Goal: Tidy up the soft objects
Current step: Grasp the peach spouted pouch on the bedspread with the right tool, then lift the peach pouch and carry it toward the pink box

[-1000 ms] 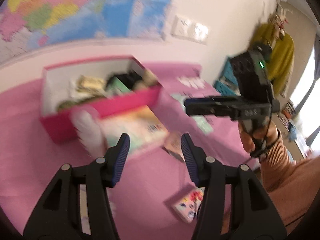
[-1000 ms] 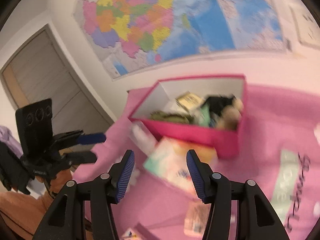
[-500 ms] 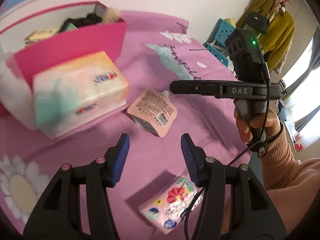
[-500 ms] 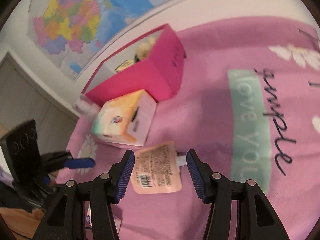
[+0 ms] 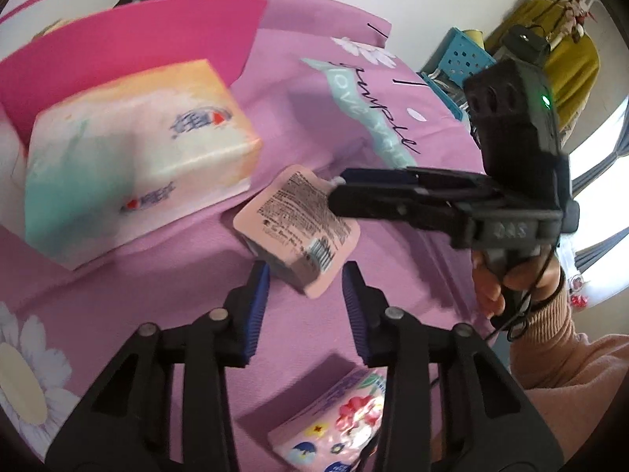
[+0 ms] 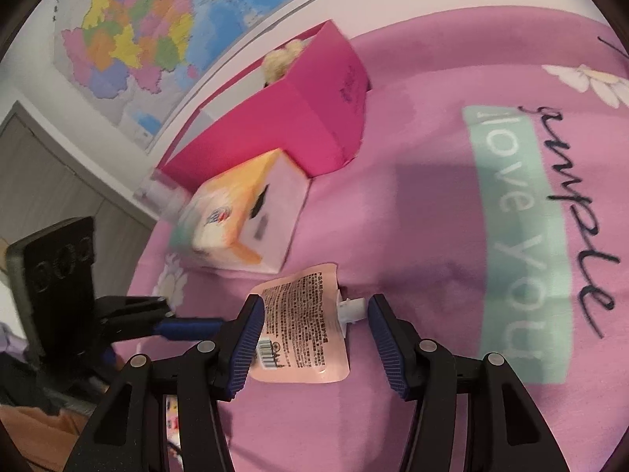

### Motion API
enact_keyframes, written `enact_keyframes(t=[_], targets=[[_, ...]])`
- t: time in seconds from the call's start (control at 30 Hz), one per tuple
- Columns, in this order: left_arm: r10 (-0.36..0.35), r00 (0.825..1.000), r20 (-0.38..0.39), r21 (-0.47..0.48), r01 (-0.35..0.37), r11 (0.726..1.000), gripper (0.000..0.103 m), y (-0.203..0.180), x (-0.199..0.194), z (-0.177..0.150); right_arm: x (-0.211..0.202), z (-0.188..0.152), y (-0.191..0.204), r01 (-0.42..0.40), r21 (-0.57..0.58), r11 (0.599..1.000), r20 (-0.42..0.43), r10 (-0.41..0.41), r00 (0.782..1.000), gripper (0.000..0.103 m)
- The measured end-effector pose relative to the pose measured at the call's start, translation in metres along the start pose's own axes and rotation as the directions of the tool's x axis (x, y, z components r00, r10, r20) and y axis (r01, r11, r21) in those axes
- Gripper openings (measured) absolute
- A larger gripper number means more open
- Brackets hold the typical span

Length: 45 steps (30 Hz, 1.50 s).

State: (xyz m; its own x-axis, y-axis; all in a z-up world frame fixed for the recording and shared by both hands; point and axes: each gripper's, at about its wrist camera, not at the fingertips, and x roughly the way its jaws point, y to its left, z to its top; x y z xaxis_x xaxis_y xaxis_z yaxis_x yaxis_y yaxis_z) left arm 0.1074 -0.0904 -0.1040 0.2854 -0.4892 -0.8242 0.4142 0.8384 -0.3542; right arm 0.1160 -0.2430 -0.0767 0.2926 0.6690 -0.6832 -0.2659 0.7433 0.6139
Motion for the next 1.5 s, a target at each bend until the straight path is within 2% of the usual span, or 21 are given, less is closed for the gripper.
enact_keyframes(t=[0.17, 0.33, 0.6, 0.87, 0.97, 1.13, 1.5], targets=[[0.017, 1.000, 0.001, -0.050, -0.017, 0.999, 0.040, 0.017, -0.004, -0.009, 0.008, -0.009, 0.019, -0.040, -0.053, 0.998, -0.028, 0.039, 0.999, 0.057], [0.022, 1.000, 0.013, -0.067, -0.021, 0.998, 0.038, 0.020, -0.009, -0.013, 0.012, -0.010, 0.024, -0.007, -0.069, 0.998, -0.018, 0.006, 1.000, 0.057], [0.029, 0.999, 0.026, -0.029, -0.029, 0.999, 0.038, 0.008, -0.007, -0.010, 0.011, -0.014, 0.027, 0.039, -0.103, 0.994, 0.007, -0.039, 0.999, 0.056], [0.055, 0.998, 0.024, -0.013, -0.055, 0.998, 0.038, 0.000, -0.005, -0.011, 0.012, -0.016, 0.029, -0.021, -0.089, 0.996, -0.013, 0.020, 1.000, 0.057], [0.056, 0.998, 0.028, -0.016, -0.056, 0.998, 0.038, 0.000, -0.006, -0.011, 0.014, -0.017, 0.033, -0.018, -0.098, 0.995, -0.013, 0.017, 1.000, 0.056], [0.058, 0.997, 0.041, -0.026, -0.057, 0.998, 0.038, 0.003, -0.010, -0.012, 0.015, -0.018, 0.033, -0.030, -0.084, 0.996, -0.014, 0.029, 0.999, 0.049], [0.104, 0.994, 0.035, -0.056, -0.102, 0.993, 0.038, 0.017, -0.010, -0.020, 0.018, -0.019, 0.038, -0.052, -0.104, 0.993, -0.041, 0.048, 0.998, 0.047]])
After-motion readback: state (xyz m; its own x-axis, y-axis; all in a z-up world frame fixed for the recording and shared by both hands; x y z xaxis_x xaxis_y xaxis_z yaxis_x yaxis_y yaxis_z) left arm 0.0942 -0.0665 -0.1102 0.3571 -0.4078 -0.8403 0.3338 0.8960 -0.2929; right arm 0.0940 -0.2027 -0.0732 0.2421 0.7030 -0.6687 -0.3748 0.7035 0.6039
